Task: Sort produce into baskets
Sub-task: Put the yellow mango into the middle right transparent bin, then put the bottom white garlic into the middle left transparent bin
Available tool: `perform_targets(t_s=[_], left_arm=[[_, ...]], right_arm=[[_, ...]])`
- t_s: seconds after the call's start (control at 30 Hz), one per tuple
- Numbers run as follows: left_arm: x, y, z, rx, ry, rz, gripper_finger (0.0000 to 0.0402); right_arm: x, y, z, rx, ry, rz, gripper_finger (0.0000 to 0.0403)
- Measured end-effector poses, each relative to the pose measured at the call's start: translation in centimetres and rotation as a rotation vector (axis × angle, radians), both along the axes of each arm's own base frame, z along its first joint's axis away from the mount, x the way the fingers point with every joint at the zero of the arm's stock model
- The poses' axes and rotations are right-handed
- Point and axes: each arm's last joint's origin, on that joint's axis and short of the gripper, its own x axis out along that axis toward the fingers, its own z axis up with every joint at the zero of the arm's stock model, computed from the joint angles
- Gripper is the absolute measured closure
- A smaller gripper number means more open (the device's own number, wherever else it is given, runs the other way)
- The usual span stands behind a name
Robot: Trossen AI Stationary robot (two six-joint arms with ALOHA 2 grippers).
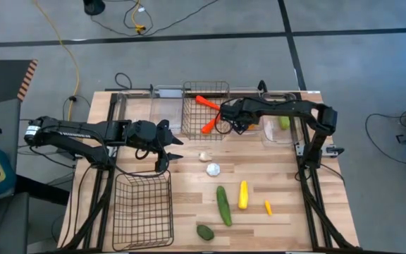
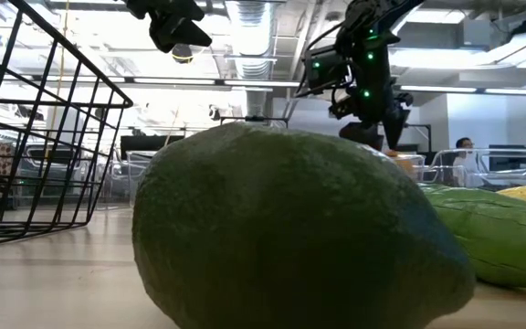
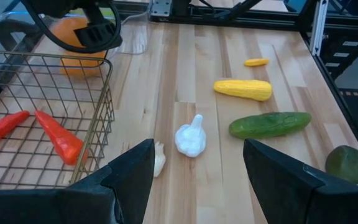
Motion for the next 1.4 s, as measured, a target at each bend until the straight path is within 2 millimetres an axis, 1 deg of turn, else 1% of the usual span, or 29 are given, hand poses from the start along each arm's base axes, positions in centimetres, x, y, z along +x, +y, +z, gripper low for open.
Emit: perform_targets(t_s=[0.17, 0.27, 0.37, 0.47, 0.57, 0.77, 0.93, 1.17, 1.3, 1.4], left_arm=[[0.0, 0.0, 0.0, 0.001, -0.003, -0.001, 0.0168], [0.2, 0.0, 0.3, 0.007, -0.040, -0.005, 0.0168], [0.5, 0.0, 0.8, 0.029, -0.100, -0.018, 0.0168], [1.2, 0.0, 1.1, 0.051, -0.161, -0.029, 0.0168], [2.4, -0.1, 1.0, 0.066, -0.208, -0.036, 0.0168], [5.6, -0.2, -1.7, 0.074, -0.179, -0.043, 0.0168], [8.4, -0.4, -5.2, 0.054, -0.111, -0.035, 0.0168], [11.2, -0.5, -10.2, 0.051, -0.025, -0.035, 0.0168], [12.2, -0.5, -12.3, 0.034, -0.002, -0.032, 0.0168], [12.6, -0.6, -13.2, 0.028, 0.007, -0.032, 0.0168]], right_arm=[[-0.3, 0.2, 0.1, 0.016, 0.039, 0.015, 0.0020], [-0.3, 0.7, 0.6, 0.020, 0.057, 0.028, 0.0023], [-0.3, 1.1, 1.8, 0.005, 0.049, 0.047, 0.0022], [-0.3, 1.6, 3.4, -0.016, -0.006, 0.062, 0.0021], [-0.7, 2.3, 5.3, -0.040, -0.074, 0.080, 0.0021], [-2.2, 4.0, 8.9, -0.081, -0.219, 0.121, 0.0021], [-3.4, 5.7, 10.8, -0.096, -0.304, 0.168, 0.0021], [-4.1, 8.5, 12.2, -0.089, -0.436, 0.186, 0.0021], [-3.9, 10.3, 12.4, -0.053, -0.493, 0.222, 0.0021], [-3.7, 11.7, 12.3, -0.025, -0.522, 0.247, 0.0021]])
